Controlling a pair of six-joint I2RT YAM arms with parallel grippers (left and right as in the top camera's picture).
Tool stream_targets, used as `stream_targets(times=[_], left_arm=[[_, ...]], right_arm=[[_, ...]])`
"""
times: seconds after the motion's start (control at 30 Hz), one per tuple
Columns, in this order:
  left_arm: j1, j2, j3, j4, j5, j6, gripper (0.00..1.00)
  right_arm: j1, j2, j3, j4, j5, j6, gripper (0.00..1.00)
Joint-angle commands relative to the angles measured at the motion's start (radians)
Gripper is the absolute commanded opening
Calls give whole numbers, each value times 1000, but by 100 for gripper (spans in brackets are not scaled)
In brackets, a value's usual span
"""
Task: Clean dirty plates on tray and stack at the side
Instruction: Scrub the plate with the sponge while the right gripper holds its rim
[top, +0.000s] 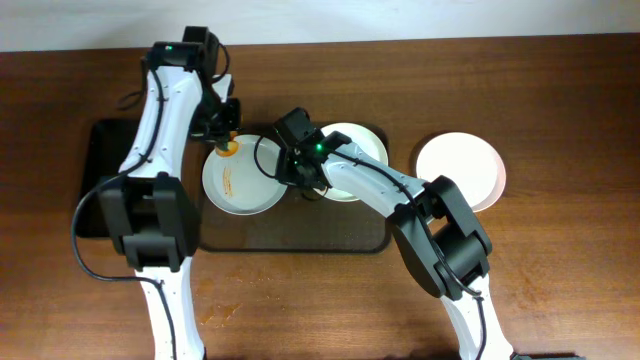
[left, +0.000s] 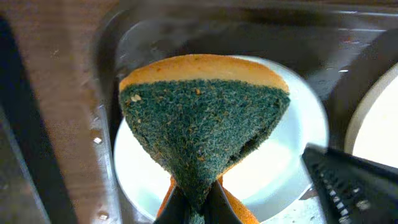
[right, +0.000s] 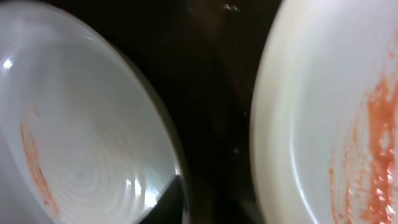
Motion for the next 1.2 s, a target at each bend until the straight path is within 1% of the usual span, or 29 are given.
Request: stream_targets(times=[0.0,0.1,0.17,0.3,0.43,0.57,0.73,0.83,0.87,0.93,1.0,1.1,1.13,1.17], left_arm=[[29,3,3,-16,-3,-27,1],[28,3,3,-20,-4,-27,1],[31,5,2,-31,-3,-35,1],[22,32,-3,-46,-5,-35,1],[17,53,-106,56,-18,-28,1],[10,53,-220,130,-14,30,1],[-29,53,-373,258,-14,74,1],[-49,53,-425,272,-12,79,1],[-57,53,-432,274,-2,95,1],[-77,53,-434,278,134,243,1],[-92,53,-434,287,224,319,1],[-93,53,-434,331,218,317,1],[-90,53,-434,352,194,285,1],[-85,53,-434,376,132,211,1]], right_arm=[[-8,19,3,34,23,-5,6],[-8,19,3,25,22,-5,4],[-13,19,3,-20,16,-4,4],[-52,19,3,-43,-70,-2,4],[-65,19,3,-50,-91,-14,4],[-65,19,3,-42,-92,-22,4],[-65,19,3,-35,-99,-30,4],[-64,19,3,-35,-103,-37,4],[-64,19,3,-35,-103,-37,4],[-64,19,3,-34,-107,-36,4],[-62,19,3,-29,-107,-36,4],[-58,19,3,-28,-107,-40,4],[-58,19,3,-28,-107,-40,4],[-58,19,3,-27,-106,-40,4]])
